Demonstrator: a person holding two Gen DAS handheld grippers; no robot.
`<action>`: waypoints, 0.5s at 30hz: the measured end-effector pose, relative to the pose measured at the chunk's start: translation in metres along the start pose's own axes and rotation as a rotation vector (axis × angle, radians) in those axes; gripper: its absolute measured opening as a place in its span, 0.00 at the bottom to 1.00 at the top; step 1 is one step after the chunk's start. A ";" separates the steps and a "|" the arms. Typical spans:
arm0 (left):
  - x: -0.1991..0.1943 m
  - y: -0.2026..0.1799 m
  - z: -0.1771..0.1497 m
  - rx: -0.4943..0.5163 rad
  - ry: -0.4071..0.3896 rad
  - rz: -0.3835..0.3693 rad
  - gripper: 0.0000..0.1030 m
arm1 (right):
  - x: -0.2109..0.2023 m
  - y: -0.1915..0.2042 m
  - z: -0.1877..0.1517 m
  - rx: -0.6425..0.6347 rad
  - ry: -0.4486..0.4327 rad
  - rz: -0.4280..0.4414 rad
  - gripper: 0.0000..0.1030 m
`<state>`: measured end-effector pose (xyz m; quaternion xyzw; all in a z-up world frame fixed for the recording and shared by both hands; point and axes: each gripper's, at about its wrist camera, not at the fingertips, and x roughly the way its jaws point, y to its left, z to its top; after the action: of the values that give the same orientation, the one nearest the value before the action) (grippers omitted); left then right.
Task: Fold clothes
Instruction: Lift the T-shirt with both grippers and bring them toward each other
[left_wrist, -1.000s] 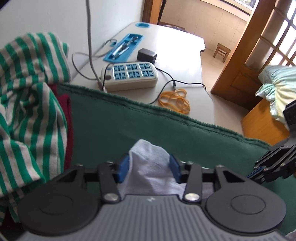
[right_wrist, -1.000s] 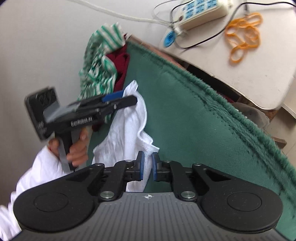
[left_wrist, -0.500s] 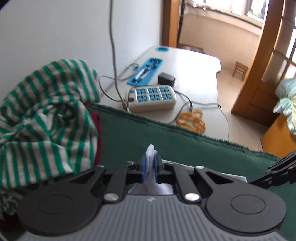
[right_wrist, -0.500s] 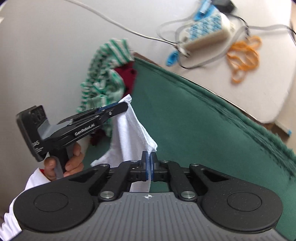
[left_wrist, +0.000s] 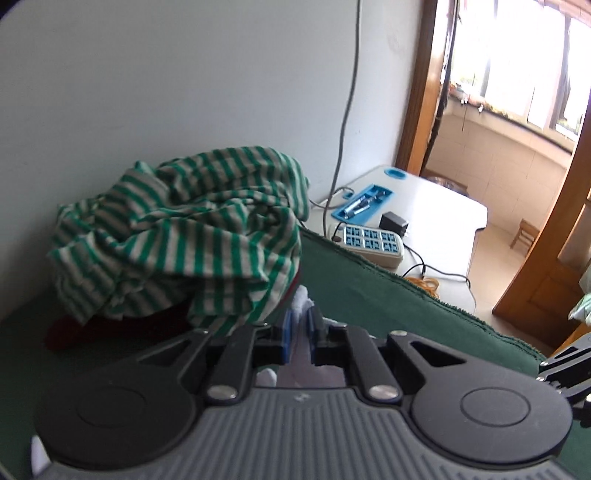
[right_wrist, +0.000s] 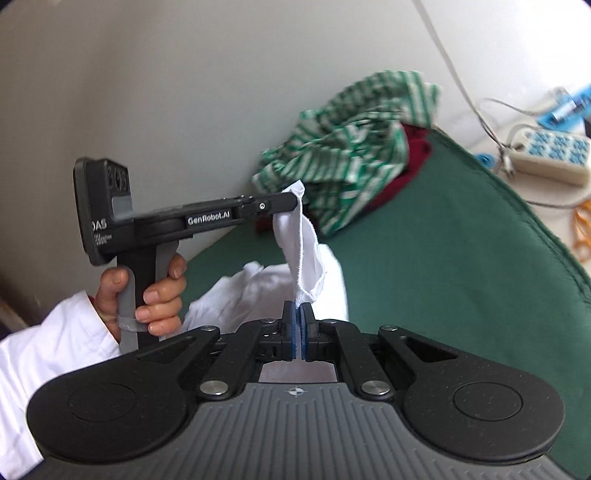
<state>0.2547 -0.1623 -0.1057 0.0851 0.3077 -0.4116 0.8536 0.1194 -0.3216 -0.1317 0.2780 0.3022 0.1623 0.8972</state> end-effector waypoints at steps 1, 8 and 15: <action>-0.006 0.004 -0.005 -0.014 -0.006 -0.010 0.06 | -0.001 0.008 -0.003 -0.024 -0.008 -0.010 0.02; -0.047 0.036 -0.050 -0.137 0.008 -0.055 0.28 | 0.001 0.056 -0.023 -0.194 -0.085 -0.119 0.02; -0.121 0.039 -0.111 -0.302 0.026 -0.192 0.58 | 0.009 0.091 -0.055 -0.438 -0.029 -0.171 0.02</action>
<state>0.1761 -0.0140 -0.1265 -0.0685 0.3839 -0.4390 0.8094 0.0805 -0.2237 -0.1180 0.0524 0.2691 0.1434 0.9509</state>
